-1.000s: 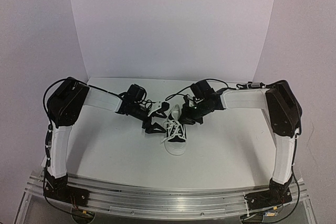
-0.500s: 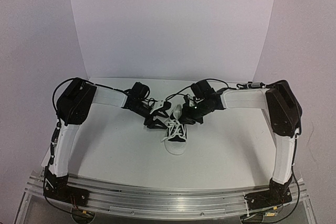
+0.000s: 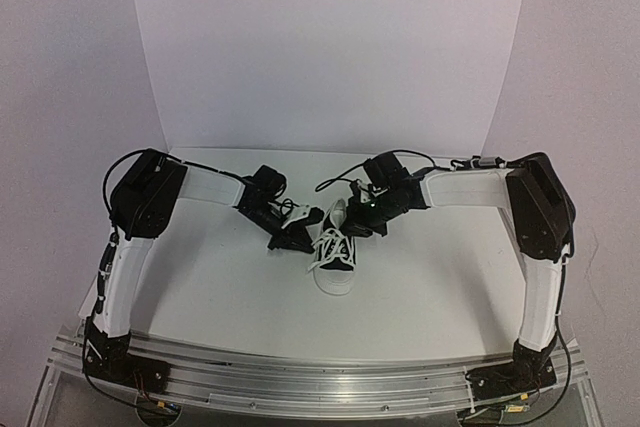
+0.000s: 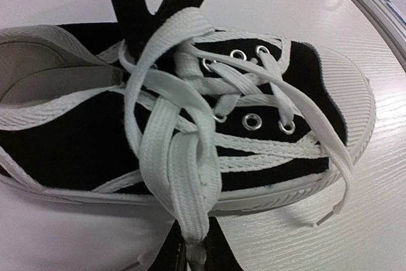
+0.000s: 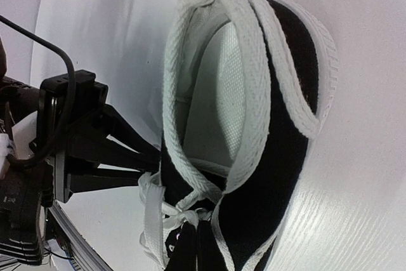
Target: Tie the shoes
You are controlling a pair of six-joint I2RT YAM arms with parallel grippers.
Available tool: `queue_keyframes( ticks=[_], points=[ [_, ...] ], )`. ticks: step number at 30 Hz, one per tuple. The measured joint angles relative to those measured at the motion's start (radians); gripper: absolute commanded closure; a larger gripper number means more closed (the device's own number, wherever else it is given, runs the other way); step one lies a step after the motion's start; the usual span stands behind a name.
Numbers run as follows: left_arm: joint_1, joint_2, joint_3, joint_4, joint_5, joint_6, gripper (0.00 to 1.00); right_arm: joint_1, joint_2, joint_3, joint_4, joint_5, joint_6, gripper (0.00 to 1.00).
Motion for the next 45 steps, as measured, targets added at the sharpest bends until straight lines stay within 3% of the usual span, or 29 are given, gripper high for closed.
queue_keyframes(
  ticks=[6,15,18,24,25,32,45],
  points=[
    [0.003,-0.005,0.000,-0.099,0.015,0.071,0.58,-0.001,0.000,0.000,0.000,0.000,0.000,1.00],
    [0.014,-0.007,0.005,-0.132,-0.002,0.096,0.56,-0.002,0.000,0.000,0.000,-0.001,0.000,1.00],
    [0.015,-0.007,0.014,-0.121,-0.026,0.088,0.63,-0.002,0.000,0.000,0.000,-0.001,0.000,1.00],
    [0.015,-0.007,0.014,-0.079,-0.073,0.064,0.98,-0.002,0.000,0.001,0.000,-0.002,-0.001,1.00],
    [0.014,-0.007,0.014,-0.074,-0.078,0.060,1.00,-0.002,0.000,0.001,0.000,-0.002,-0.001,1.00],
    [0.010,-0.013,0.017,-0.073,-0.110,0.057,1.00,-0.003,0.000,0.002,0.000,-0.004,-0.004,1.00],
    [-0.003,-0.031,0.085,-0.227,-0.172,0.093,1.00,-0.038,-0.026,0.001,-0.001,0.015,-0.004,1.00]
  ],
)
